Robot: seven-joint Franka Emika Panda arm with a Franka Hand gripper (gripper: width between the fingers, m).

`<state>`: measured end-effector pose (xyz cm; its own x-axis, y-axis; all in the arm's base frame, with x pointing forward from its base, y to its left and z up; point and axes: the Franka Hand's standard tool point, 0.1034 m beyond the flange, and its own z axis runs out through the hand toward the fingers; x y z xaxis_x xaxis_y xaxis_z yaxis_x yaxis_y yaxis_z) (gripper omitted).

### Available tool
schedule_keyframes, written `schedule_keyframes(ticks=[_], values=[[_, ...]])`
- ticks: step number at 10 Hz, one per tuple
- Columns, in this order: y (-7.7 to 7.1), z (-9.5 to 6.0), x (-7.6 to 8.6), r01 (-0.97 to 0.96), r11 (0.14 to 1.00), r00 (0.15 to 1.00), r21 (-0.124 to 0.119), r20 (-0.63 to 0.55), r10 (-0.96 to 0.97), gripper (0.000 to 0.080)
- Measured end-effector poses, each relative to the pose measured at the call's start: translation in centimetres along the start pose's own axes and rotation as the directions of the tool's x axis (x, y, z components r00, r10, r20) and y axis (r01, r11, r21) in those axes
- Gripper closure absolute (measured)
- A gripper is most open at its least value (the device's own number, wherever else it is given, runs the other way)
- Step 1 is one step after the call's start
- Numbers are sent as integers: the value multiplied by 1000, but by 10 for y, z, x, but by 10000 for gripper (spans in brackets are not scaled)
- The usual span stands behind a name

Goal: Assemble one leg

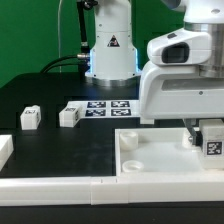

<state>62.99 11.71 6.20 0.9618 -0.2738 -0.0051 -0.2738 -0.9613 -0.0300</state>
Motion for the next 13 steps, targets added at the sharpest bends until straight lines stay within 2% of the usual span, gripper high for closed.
schedule_keyframes(ticks=[2, 3, 4, 6, 7, 8, 9, 10, 11, 12, 13], values=[[1, 0, 0, -270, 963, 963, -2, -1, 270, 511], [0, 1, -1, -383, 924, 924, -4, -1, 383, 511], [0, 1, -2, -530, 848, 848, -6, -4, 530, 511], [-1, 2, -2, -668, 744, 744, -5, -6, 668, 511], [-1, 2, -2, -747, 665, 665, 0, 4, 747, 509], [-2, 2, -3, -768, 641, 641, 1, 7, 768, 509], [-2, 2, -3, -755, 656, 656, 1, 7, 755, 449], [-2, 2, -3, -754, 657, 657, 1, 7, 754, 313], [-3, 2, -3, -726, 688, 688, 2, 7, 726, 313], [-6, 1, -5, -701, 714, 714, 4, 10, 700, 186], [-7, 1, -5, -584, 812, 812, 6, 9, 584, 161]])
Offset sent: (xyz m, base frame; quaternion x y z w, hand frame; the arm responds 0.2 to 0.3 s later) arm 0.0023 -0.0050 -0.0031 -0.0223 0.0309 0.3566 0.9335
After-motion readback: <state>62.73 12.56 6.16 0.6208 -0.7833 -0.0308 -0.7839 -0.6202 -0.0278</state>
